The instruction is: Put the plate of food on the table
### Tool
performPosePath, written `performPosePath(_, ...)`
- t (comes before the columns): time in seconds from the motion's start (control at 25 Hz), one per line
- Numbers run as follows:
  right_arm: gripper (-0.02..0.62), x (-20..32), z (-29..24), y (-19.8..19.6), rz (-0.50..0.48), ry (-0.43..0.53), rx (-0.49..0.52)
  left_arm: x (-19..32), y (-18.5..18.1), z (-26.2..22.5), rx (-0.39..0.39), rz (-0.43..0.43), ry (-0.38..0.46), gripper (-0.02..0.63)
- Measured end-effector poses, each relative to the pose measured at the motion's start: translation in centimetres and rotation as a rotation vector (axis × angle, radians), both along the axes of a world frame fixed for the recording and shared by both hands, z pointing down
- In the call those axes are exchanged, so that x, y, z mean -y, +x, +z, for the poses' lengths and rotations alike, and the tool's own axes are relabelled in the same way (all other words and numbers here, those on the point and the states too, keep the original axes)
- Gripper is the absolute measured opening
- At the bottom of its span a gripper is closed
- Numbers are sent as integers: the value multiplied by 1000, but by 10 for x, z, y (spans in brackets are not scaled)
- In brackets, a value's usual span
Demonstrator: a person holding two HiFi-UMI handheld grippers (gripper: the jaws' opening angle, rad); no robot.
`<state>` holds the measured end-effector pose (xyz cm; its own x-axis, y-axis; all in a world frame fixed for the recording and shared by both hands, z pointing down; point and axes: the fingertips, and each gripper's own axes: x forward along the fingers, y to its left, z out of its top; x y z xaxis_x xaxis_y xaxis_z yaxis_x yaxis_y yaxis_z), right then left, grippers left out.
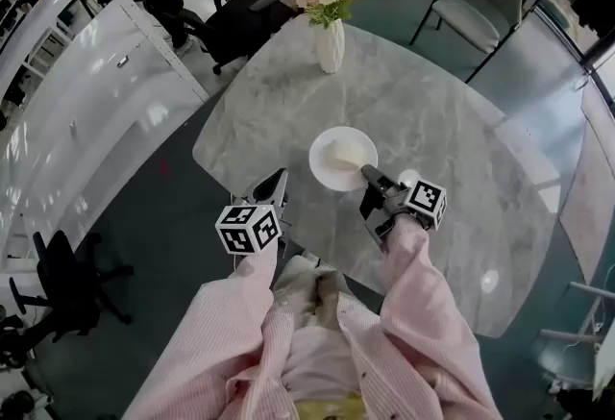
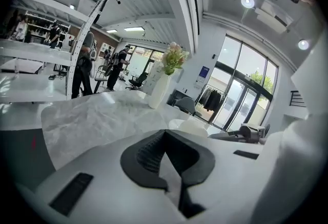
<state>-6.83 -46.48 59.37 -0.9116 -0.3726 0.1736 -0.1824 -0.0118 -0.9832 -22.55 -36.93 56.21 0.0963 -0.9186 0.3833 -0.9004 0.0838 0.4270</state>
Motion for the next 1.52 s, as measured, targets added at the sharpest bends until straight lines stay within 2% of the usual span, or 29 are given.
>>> performPosePath(0.12,18,2,15,-7,5,-43,-36,7,-1,15,-20,4,-28,-5)
performPosePath(0.52,18,-7,52,-15,-4,-69,-117,10,5,55,-73,29,-104,-5)
performPosePath(1.32,18,-5,66,-20,-7,-21,-275,11,8,70,-102,71,-142,-5)
performPosePath(1.52,18,-2,69,-21,-26,18,-359,12,10,72,-102,79,-147,-5)
